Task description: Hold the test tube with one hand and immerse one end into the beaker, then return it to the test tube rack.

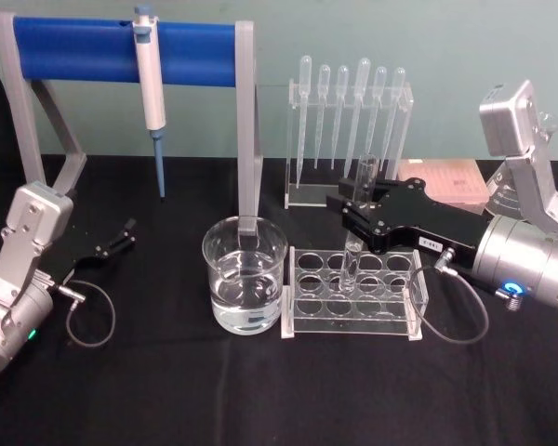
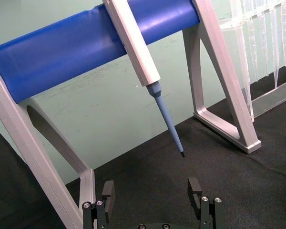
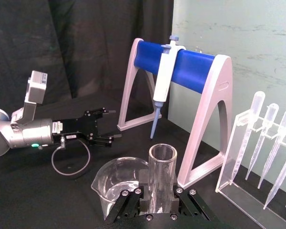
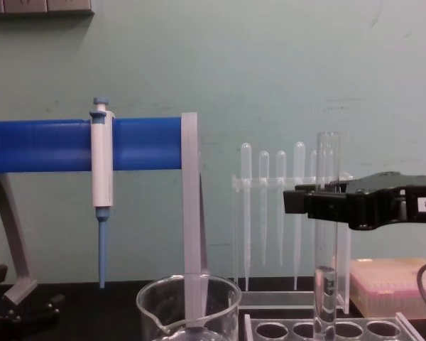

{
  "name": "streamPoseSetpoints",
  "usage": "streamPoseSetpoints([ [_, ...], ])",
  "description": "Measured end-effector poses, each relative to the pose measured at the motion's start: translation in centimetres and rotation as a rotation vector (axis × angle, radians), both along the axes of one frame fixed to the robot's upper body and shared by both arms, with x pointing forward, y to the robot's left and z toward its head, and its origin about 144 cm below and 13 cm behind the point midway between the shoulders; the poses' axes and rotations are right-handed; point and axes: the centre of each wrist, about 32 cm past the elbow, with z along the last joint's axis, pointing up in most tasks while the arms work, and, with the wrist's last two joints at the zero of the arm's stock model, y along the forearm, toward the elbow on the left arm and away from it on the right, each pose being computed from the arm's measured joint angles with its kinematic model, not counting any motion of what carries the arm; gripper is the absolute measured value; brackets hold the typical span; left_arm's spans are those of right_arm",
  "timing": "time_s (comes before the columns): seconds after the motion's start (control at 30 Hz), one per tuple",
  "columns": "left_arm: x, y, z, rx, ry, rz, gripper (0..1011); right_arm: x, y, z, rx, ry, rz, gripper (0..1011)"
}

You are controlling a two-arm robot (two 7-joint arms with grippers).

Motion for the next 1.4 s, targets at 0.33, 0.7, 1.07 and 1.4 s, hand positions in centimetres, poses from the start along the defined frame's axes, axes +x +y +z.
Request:
streamPoseSetpoints([
  [0.33,0.0,0.0,0.0,0.0,0.0,0.0,1000,0.18,-0.11,0.57,-0.002,0.001,0.011,225],
  [0.7,0.0,0.0,0.0,0.0,0.0,0.0,1000,0.5,-0.1,0.74,-0.012,-0.015,0.023,225],
  [1.07,0.0,0.0,0.0,0.0,0.0,0.0,1000,0.45,-0.09,0.69,-0.01,-0.014,0.022,224],
  [1.4,0.0,0.0,0.0,0.0,0.0,0.0,1000,0.44,-0.1,0.7,-0.01,-0.013,0.021,224],
])
